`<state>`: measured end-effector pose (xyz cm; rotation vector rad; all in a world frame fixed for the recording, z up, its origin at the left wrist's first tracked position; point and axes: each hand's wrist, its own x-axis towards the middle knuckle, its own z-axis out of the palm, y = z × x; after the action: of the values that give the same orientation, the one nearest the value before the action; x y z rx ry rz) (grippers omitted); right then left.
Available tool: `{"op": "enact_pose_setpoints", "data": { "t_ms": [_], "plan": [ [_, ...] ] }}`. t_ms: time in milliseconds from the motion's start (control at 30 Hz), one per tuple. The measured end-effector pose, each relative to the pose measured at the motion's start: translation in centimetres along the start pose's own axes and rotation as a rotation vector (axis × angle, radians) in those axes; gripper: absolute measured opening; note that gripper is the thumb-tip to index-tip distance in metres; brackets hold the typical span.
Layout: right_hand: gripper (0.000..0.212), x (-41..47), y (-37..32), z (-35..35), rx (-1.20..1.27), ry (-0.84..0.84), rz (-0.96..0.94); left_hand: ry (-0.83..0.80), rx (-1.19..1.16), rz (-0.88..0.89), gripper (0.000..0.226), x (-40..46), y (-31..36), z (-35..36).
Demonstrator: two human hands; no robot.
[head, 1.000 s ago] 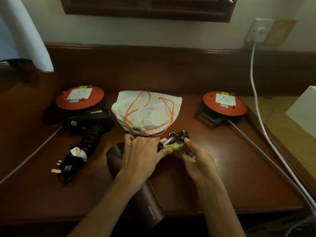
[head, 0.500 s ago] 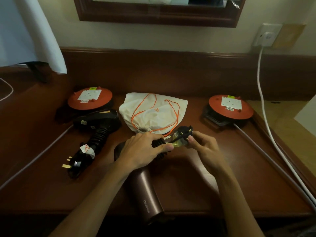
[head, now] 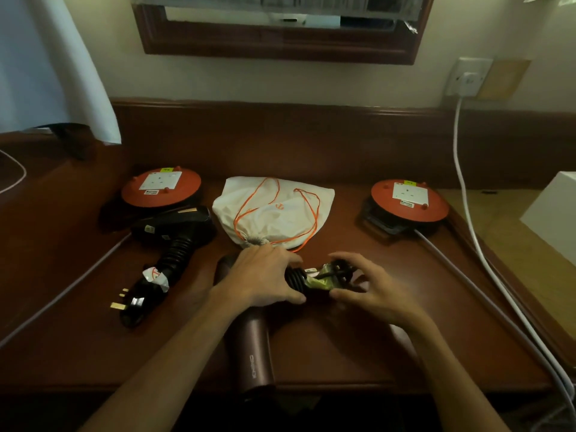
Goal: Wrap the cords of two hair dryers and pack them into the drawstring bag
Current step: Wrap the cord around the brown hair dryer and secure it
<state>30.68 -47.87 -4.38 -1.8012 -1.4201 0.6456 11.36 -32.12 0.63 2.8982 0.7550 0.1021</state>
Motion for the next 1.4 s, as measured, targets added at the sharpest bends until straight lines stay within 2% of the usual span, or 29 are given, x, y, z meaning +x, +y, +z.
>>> {"op": "enact_pose_setpoints", "data": {
  "t_ms": [133, 200, 267, 333, 367, 433, 533, 633, 700, 767, 833, 933, 1000, 1167, 1267, 1400],
  "plan": [
    [0.051, 1.2, -0.1, -0.1, -0.16, -0.092, 0.032, 0.045, 0.177, -0.01, 0.074, -1.6, -0.2, -0.4],
    [0.052, 1.3, -0.6, -0.3, -0.299, -0.134, 0.065, 0.211, 0.12, -0.11, 0.073, -4.3, -1.2, -0.1],
    [0.06, 1.4, -2.4, -0.1, -0.397, -0.116, 0.029, 0.392, -0.127, -0.295, 0.08, -7.6, -2.1, 0.6],
    [0.073, 2.1, -5.0, 0.8, -0.357, -0.044, -0.079, 0.4, -0.477, -0.46, 0.097, -9.6, -2.6, 1.7],
    [0.078, 2.8, -6.1, 1.4, -0.349, -0.055, -0.118, 0.367, -0.596, -0.486, 0.107, -10.0, -2.7, 2.3],
    [0.083, 4.5, -7.3, 2.6, -0.413, -0.206, -0.138, 0.34, -0.654, -0.481, 0.119, -9.8, -2.7, 3.6],
    [0.084, 5.9, -7.3, 4.1, -0.696, -0.44, -0.104, 0.354, -0.654, -0.505, 0.119, -9.3, -2.6, 4.5],
    [0.081, 5.3, -7.2, 4.9, -0.819, -0.463, -0.134, 0.315, -0.659, -0.446, 0.103, -8.9, -3.2, 4.1],
    [0.081, 4.3, -7.1, 5.0, -0.78, -0.469, -0.084, 0.279, -0.579, -0.341, 0.092, -8.5, -3.4, 3.1],
    [0.084, 2.9, -7.1, 4.3, -0.653, -0.487, -0.029, 0.19, -0.507, -0.222, 0.093, -7.9, -3.6, 1.7],
    [0.087, 1.5, -7.0, 3.0, -0.427, -0.444, 0.019, 0.065, -0.444, -0.101, 0.096, -6.5, -3.7, 0.2],
    [0.098, -0.2, -6.0, 1.0, -0.205, -0.243, 0.081, -0.065, -0.408, 0.062, 0.088, -2.2, -2.4, -1.9],
    [0.101, -0.9, -5.2, -0.1, -0.194, -0.125, 0.093, -0.064, -0.336, 0.144, 0.082, 1.6, -1.0, -2.0],
    [0.092, -1.9, -2.6, -2.7, -0.207, 0.17, 0.272, 0.008, -0.11, 0.188, 0.073, 9.1, 4.4, 0.9],
    [0.092, -2.3, -1.0, -4.2, -0.345, 0.207, 0.427, 0.019, -0.139, 0.189, 0.072, 11.5, 7.4, 3.1],
    [0.09, -3.0, 0.9, -5.1, -0.391, 0.213, 0.578, -0.083, -0.188, 0.224, 0.071, 13.7, 9.3, 5.3]
  ]
}}
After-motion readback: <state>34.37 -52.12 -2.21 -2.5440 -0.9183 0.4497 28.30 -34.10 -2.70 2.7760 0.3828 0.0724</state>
